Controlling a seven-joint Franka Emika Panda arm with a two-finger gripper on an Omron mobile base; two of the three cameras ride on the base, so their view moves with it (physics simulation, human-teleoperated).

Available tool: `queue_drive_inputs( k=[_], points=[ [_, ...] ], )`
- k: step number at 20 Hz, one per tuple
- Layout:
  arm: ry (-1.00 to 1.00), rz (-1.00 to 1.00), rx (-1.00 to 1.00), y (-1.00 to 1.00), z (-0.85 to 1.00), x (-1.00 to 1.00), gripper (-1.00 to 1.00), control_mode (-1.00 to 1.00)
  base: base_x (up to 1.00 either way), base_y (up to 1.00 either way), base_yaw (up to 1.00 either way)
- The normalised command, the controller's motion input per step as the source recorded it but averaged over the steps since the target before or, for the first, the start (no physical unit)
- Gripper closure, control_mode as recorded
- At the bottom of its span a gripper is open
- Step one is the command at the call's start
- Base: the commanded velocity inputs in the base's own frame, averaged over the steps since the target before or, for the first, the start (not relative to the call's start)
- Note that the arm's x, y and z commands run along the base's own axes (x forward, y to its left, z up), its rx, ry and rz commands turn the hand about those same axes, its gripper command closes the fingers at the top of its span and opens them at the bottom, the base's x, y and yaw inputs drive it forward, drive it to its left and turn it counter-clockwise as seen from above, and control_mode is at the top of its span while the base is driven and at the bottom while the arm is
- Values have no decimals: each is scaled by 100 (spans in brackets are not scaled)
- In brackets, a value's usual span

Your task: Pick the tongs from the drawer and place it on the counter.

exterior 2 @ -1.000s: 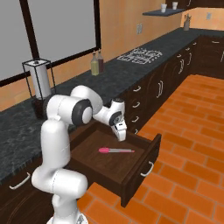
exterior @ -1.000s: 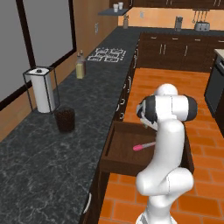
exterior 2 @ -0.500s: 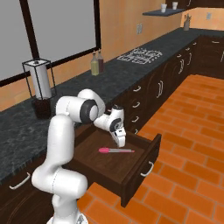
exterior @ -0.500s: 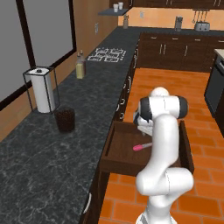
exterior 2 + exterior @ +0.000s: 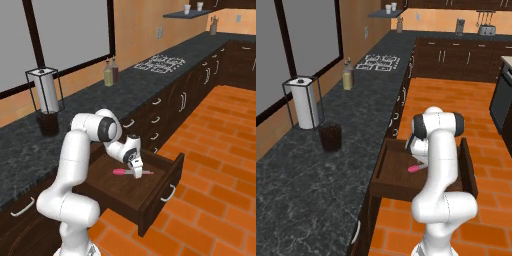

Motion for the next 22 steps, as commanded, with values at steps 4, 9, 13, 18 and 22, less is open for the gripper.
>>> queue_drive_inputs(
  k=[4, 9, 13, 18, 22],
  points=[
    [-1, 0, 0, 1, -43, 1, -100, -100, 0, 0, 0],
    [2, 0, 0, 0, -33, 0, 100, -100, 0, 0, 0],
    [8, 0, 0, 0, -8, 0, 100, -100, 0, 0, 0],
    [10, 0, 0, 0, -7, 0, 100, -100, 0, 0, 0],
    [2, -2, 0, -6, 6, -23, 100, -100, 0, 0, 0]
  ],
)
